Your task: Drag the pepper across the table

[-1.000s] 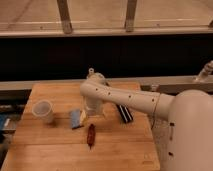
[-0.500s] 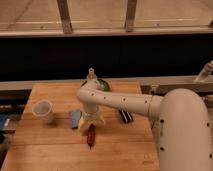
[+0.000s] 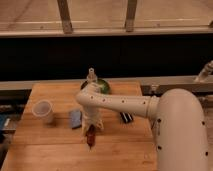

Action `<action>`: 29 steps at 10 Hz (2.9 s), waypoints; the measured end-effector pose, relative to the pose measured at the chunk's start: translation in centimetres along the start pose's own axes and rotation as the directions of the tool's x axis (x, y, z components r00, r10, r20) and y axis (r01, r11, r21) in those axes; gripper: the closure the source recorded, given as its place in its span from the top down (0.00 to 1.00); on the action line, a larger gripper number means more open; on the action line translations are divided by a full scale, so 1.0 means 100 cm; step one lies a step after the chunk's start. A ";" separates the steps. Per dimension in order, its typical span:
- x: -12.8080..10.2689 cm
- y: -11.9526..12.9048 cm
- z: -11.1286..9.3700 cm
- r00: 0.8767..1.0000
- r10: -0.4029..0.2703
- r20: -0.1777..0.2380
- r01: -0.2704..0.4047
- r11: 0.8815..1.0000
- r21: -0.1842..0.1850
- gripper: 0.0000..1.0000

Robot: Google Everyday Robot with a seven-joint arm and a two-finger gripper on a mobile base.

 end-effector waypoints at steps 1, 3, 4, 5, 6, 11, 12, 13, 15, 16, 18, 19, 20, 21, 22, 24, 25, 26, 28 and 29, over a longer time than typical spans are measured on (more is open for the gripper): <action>0.001 0.000 0.000 1.000 -0.002 -0.002 0.002 1.000 0.002 0.34; 0.002 0.001 0.001 1.000 -0.002 -0.001 0.002 1.000 0.000 0.14; 0.002 0.001 0.000 1.000 0.000 0.002 0.000 1.000 -0.001 0.05; 0.000 0.002 -0.001 1.000 0.001 0.009 -0.001 1.000 -0.004 0.01; -0.002 0.002 -0.005 1.000 0.001 0.015 -0.001 1.000 0.002 0.00; -0.026 -0.019 -0.015 0.999 0.032 0.028 -0.033 0.999 0.017 0.00; -0.027 -0.038 -0.014 0.997 0.066 0.026 -0.066 0.998 0.011 0.00; -0.024 -0.055 -0.012 0.995 0.097 0.025 -0.097 0.995 -0.007 0.00; -0.019 -0.081 -0.009 0.989 0.147 0.022 -0.146 0.988 -0.039 0.00; -0.015 -0.097 -0.008 0.983 0.182 0.024 -0.180 0.982 -0.055 0.00; -0.003 -0.127 -0.013 0.968 0.250 0.038 -0.247 0.966 -0.079 0.00; 0.003 -0.140 -0.017 0.959 0.280 0.045 -0.276 0.958 -0.081 0.00; 0.009 -0.153 -0.022 0.947 0.315 0.056 -0.310 0.947 -0.085 0.00; 0.011 -0.161 -0.025 0.940 0.336 0.059 -0.330 0.940 -0.086 0.00; 0.014 -0.168 -0.026 0.932 0.357 0.056 -0.352 0.932 -0.083 0.00; 0.021 -0.183 -0.022 0.918 0.395 0.043 -0.390 0.917 -0.087 0.00; 0.026 -0.191 -0.019 0.910 0.414 0.035 -0.409 0.908 -0.091 0.00; 0.033 -0.203 -0.014 0.896 0.443 0.025 -0.439 0.893 -0.097 0.00; 0.044 -0.217 -0.009 0.877 0.481 0.014 -0.477 0.873 -0.104 0.00; 0.050 -0.222 -0.007 0.867 0.498 0.009 -0.495 0.863 -0.104 0.02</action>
